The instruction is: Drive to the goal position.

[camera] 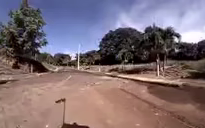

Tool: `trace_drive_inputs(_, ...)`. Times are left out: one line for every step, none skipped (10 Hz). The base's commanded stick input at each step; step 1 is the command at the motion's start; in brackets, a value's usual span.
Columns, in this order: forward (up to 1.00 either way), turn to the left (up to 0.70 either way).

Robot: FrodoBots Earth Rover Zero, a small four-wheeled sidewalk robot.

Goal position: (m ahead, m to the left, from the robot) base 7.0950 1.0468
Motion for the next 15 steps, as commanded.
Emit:
trace_drive_inputs(1.0, 0.0)
trace_drive_inputs(1.0, 0.0)
trace_drive_inputs(1.0, 0.0)
trace_drive_inputs(1.0, 0.0)
trace_drive_inputs(1.0, 0.0)
trace_drive_inputs(1.0, 0.0)
trace_drive_inputs(1.0, 0.0)
trace_drive_inputs(1.0, 0.0)
trace_drive_inputs(1.0, 0.0)
trace_drive_inputs(1.0, 0.0)
trace_drive_inputs(1.0, 0.0)
trace_drive_inputs(1.0, 0.0)
trace_drive_inputs(1.0, 0.0)
trace_drive_inputs(1.0, 0.0)
trace_drive_inputs(1.0, 0.0)
